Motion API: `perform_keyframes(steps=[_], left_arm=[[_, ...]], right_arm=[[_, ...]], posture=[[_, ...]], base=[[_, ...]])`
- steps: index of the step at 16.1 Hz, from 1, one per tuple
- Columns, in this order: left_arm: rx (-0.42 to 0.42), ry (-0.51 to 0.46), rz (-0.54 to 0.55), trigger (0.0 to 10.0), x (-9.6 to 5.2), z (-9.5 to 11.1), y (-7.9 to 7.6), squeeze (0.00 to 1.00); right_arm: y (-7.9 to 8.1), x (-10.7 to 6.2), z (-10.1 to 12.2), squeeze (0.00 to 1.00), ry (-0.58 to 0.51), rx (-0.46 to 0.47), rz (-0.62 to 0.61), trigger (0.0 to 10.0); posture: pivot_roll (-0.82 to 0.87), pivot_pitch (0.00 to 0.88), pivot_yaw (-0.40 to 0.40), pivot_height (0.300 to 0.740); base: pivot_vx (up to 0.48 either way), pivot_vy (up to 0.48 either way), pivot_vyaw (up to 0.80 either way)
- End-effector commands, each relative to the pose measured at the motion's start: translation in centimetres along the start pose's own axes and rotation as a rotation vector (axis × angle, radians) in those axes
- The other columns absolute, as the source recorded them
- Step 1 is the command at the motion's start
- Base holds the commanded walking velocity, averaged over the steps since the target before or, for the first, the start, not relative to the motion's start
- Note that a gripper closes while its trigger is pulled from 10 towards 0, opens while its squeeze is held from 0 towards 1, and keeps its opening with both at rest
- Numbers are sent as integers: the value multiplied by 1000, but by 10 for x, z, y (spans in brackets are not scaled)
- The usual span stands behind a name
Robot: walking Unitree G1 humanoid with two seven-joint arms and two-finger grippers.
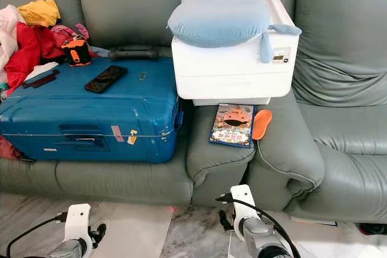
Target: Picking trash to rubbish bin
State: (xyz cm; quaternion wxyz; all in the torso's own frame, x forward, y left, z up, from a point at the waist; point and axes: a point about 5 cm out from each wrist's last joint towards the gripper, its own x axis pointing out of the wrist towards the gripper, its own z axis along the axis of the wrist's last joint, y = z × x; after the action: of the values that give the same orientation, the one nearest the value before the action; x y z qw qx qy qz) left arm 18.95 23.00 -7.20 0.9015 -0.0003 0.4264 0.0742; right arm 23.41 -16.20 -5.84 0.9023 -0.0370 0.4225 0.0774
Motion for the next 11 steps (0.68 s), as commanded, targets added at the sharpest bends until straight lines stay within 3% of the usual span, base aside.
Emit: perform_keyframes(steps=[1, 2, 7, 9, 11], left_arm=[[62, -150, -50, 10000, 12, 89, -49, 0], [59, -111, -60, 10000, 13, 80, -49, 0], [75, -113, -64, 10000, 13, 84, -49, 0], [123, -227, -129, 10000, 11, 107, -52, 0], [145, -408, -198, 10000, 4, 136, -53, 0]], right_arm=[[-11, 2, 25, 0, -46, 156, -76, 10000], [-13, 2, 38, 0, -76, 136, -78, 10000], [-18, 1, 43, 0, -107, 162, -127, 10000], [-37, -3, 60, 0, -201, 198, -182, 10000], [-45, -10, 92, 0, -366, 179, -100, 10000]], posture=[[-33, 0, 104, 740], [-42, 0, 85, 740], [-38, 0, 94, 740], [-45, 0, 100, 740], [-51, 0, 97, 740]], base=[[0, 0, 0], [0, 0, 0], [0, 0, 0], [0, 0, 0], [0, 0, 0]])
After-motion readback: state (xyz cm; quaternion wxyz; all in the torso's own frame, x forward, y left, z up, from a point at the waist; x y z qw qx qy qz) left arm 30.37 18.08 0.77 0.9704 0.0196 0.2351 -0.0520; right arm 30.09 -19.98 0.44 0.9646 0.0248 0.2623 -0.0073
